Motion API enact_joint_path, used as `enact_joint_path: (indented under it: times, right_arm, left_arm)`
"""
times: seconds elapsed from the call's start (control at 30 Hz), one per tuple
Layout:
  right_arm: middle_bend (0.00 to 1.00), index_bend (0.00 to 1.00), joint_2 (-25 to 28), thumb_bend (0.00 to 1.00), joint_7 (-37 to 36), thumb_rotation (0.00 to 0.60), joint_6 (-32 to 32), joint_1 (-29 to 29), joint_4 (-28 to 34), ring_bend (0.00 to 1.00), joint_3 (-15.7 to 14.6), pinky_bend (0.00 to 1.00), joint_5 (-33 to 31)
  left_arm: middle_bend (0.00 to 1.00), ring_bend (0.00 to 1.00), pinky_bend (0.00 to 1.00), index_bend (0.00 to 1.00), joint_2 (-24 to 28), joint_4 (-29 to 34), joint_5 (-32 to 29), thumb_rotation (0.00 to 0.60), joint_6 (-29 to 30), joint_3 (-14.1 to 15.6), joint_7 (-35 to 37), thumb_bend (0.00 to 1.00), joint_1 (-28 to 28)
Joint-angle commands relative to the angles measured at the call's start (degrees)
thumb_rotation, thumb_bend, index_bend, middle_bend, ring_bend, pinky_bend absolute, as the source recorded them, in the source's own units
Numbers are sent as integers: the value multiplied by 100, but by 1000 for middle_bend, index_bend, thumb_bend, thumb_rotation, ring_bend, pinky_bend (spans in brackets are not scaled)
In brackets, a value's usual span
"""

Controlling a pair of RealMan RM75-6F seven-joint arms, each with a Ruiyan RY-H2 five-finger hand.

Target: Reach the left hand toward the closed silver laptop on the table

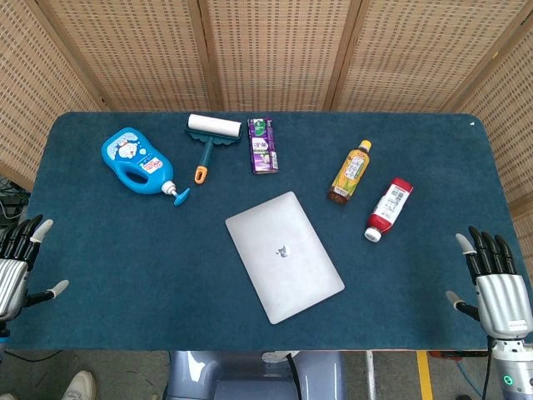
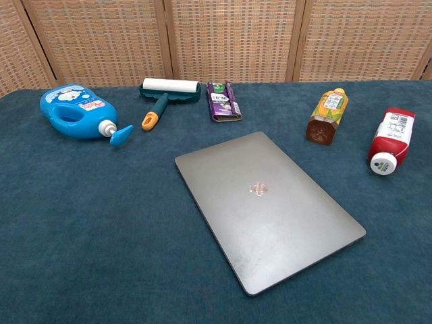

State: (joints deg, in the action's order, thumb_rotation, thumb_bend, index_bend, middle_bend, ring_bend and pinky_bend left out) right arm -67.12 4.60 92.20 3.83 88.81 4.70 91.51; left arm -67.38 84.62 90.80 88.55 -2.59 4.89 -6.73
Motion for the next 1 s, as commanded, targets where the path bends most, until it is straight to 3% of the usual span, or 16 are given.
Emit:
enact_joint_path:
  times: [0.03,0.27,0.33,0.37,0.4,0.43,0.47,0.5,0.57,0.6,0.63,0.73,1.0]
  right_arm:
    - [0,0,3,0,-11,600,-1,-3,-13,0,0,0,-6]
    - [0,0,33,0,-45,600,18,-23,-8,0,-6,0,-2]
    - [0,0,41,0,-77,600,-9,-17,-18,0,13,0,-52]
    - [0,0,43,0,-85,600,-32,-11,-28,0,21,0,-79]
    - [0,0,46,0,-100,600,-60,-1,-46,0,38,0,-118]
    - [0,0,44,0,-107,600,-87,9,-61,0,54,0,-156]
    - [0,0,40,0,-109,600,-114,16,-74,0,69,0,-199]
    - [0,0,36,0,-110,600,-146,23,-89,0,89,0,-257]
    - [0,0,24,0,-105,600,-196,37,-115,0,118,0,-336]
    - [0,0,19,0,-103,600,-206,40,-123,0,123,0,-351]
    - [0,0,5,0,-91,600,-249,48,-154,0,139,0,-415]
    - [0,0,-19,0,-80,600,-320,61,-207,0,176,0,-540]
    - [0,0,-69,0,-25,600,-411,54,-337,0,236,0,-774]
  left_arm:
    - [0,0,0,0,-11,-3,1,600,5,0,-23,0,-2]
    - [0,0,0,0,-145,5,72,600,-170,2,-163,0,-157]
    - [157,110,71,0,-246,145,128,600,-274,-91,-303,0,-330]
    - [335,269,199,0,-275,216,183,600,-407,-97,-398,2,-443]
    - [536,464,389,0,-312,332,258,600,-591,-126,-566,47,-613]
    - [635,577,517,0,-361,425,293,600,-728,-169,-719,115,-748]
    - [734,696,672,0,-410,543,298,600,-908,-207,-877,280,-888]
    - [808,781,787,0,-455,744,262,600,-1228,-247,-1054,515,-1094]
    - [883,862,892,0,-456,1083,85,600,-1921,-282,-1241,849,-1458]
    - [905,882,920,0,-418,1198,-21,600,-2140,-296,-1256,960,-1555]
    - [914,890,935,0,-350,1585,-322,600,-2962,-296,-983,986,-1923]
    - [936,907,989,0,-283,1814,-1018,600,-4230,-577,-774,1000,-2678]
    - [942,915,1000,0,-1024,1455,-2397,600,-5534,-845,-1495,1000,-3948]
